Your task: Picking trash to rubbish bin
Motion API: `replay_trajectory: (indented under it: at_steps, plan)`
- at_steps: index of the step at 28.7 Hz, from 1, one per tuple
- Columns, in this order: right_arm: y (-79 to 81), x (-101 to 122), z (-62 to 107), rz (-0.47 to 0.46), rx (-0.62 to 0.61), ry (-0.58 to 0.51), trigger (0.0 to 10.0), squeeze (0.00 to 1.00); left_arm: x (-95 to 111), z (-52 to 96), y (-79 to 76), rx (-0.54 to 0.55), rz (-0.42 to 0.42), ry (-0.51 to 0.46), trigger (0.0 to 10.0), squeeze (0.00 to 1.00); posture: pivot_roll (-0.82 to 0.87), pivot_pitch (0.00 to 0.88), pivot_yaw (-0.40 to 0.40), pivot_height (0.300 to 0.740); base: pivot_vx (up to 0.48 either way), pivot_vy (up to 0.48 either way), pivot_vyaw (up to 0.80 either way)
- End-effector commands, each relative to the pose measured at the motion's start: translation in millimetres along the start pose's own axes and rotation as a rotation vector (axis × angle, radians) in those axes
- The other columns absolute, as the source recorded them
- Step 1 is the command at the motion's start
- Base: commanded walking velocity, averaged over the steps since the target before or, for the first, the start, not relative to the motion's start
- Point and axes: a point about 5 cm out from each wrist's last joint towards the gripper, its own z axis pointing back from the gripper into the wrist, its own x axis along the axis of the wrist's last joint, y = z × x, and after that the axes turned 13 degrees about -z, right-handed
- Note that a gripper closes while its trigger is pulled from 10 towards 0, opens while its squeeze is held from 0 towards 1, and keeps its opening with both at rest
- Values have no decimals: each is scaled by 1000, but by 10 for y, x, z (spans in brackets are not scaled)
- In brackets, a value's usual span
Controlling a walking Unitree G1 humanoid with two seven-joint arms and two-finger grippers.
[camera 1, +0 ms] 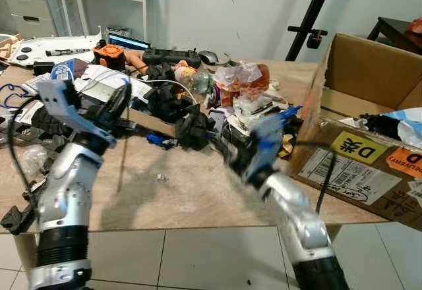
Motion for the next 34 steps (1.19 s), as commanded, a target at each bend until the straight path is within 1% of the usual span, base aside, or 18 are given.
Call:
replay_trajectory:
  at_steps: [1, 3, 4, 6, 8, 9, 12, 13, 14, 15, 16, 19, 20, 21, 25, 27, 29, 34]
  plan:
    - [-16, -42, 50, -42, 8, 0, 10000, 671, 58, -70, -65, 26, 2, -41, 0, 0, -12, 123, -98, 740, 0, 0, 0]
    - [4, -40, 43, -52, 23, -6, 10000, 671, 56, -85, -77, 43, 13, -48, 0, 0, -12, 123, -98, 740, 0, 0, 0]
    - [34, -49, 36, -76, 41, -9, 10000, 1000, 55, -109, -114, 50, 30, -62, 0, 0, -10, 126, -100, 740, 0, 0, 0]
    - [81, -80, 30, -103, 72, 4, 10000, 1000, 71, -153, -185, 47, 50, -97, 0, 0, -10, 127, -102, 740, 0, 0, 0]
    - [81, -80, 30, -103, 72, 4, 10000, 1000, 71, -153, -185, 47, 50, -97, 0, 0, -10, 127, -102, 740, 0, 0, 0]
    - [114, -117, 28, -121, 88, 19, 10000, 1000, 132, -212, -215, 65, 83, -146, 0, 0, -9, 134, -103, 740, 0, 0, 0]
    - [124, -163, 24, -124, 78, 43, 10000, 1000, 198, -275, -263, 55, 109, -170, 0, 0, -8, 133, -99, 740, 0, 0, 0]
    - [128, -211, 25, -137, 73, 82, 10000, 1000, 235, -308, -332, 25, 138, -177, 0, 0, -8, 133, -99, 740, 0, 0, 0]
    - [136, -246, 26, -153, 78, 114, 10000, 949, 249, -316, -370, 3, 143, -178, 0, 0, -9, 131, -89, 740, 0, 0, 0]
    - [143, -268, 27, -165, 82, 135, 10000, 949, 257, -320, -394, -10, 145, -178, 0, 0, -9, 131, -89, 740, 0, 0, 0]
    - [160, -302, 31, -180, 97, 163, 10000, 0, 264, -324, -430, -31, 151, -176, 0, 0, -10, 134, -88, 740, 0, 0, 0]
    - [193, -338, 36, -205, 115, 190, 10000, 0, 279, -331, -470, -46, 154, -178, 0, 0, -10, 134, -88, 740, 0, 0, 0]
    - [222, -345, 30, -239, 136, 190, 10000, 0, 288, -346, -509, -54, 172, -180, 0, 0, -4, 132, -93, 740, 0, 0, 0]
    - [222, -345, 30, -239, 136, 190, 10000, 0, 288, -346, -509, -54, 172, -180, 0, 0, -4, 132, -93, 740, 0, 0, 0]
    - [280, -321, -5, -318, 178, 162, 10000, 0, 291, -369, -617, -79, 208, -190, 0, 0, 4, 134, -96, 740, 0, 0, 0]
    - [280, -321, -5, -318, 178, 162, 10000, 0, 291, -369, -617, -79, 208, -190, 0, 0, 4, 134, -96, 740, 0, 0, 0]
    - [317, -287, -37, -357, 208, 143, 10000, 0, 275, -383, -719, -103, 228, -188, 0, 0, 5, 130, -96, 740, 0, 0, 0]
    - [315, -272, -54, -380, 212, 139, 10000, 0, 283, -395, -845, -139, 268, -185, 0, 0, 5, 130, -96, 740, 0, 0, 0]
